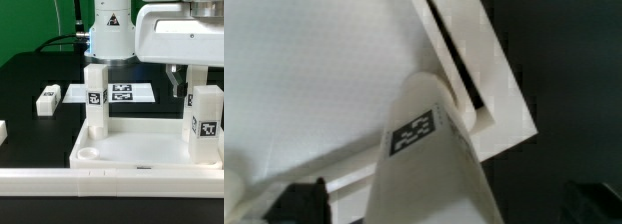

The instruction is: Assemble desk

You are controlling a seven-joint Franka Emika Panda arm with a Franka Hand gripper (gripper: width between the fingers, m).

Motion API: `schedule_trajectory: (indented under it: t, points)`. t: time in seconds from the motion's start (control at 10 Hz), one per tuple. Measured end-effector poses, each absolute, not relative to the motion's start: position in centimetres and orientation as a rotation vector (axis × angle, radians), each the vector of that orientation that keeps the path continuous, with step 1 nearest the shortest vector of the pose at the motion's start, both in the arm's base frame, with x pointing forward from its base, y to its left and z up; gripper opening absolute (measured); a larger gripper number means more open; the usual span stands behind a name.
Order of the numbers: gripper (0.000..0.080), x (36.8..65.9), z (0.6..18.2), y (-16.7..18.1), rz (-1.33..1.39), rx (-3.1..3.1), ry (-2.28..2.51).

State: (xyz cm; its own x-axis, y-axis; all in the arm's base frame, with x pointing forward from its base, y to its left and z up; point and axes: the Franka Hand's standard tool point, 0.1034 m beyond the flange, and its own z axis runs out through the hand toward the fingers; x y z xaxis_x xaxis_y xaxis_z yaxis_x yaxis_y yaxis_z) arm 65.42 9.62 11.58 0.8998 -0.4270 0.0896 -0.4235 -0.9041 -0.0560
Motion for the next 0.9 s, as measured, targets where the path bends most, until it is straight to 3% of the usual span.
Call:
schedule_trajectory:
  t: [0.5,0.7,0.8,0.9]
  points:
    - [0.0649,65.62,11.92,9.17,-0.169,-3.121,0.227]
    - [0.0394,65.58,11.85,9.04,-0.168,-3.138,0.174]
    - [0.0394,65.56,11.78,9.02,-0.167,-3.137,0.192]
    - [0.0291,65.56,11.76,9.01,-0.167,-3.133,0.231]
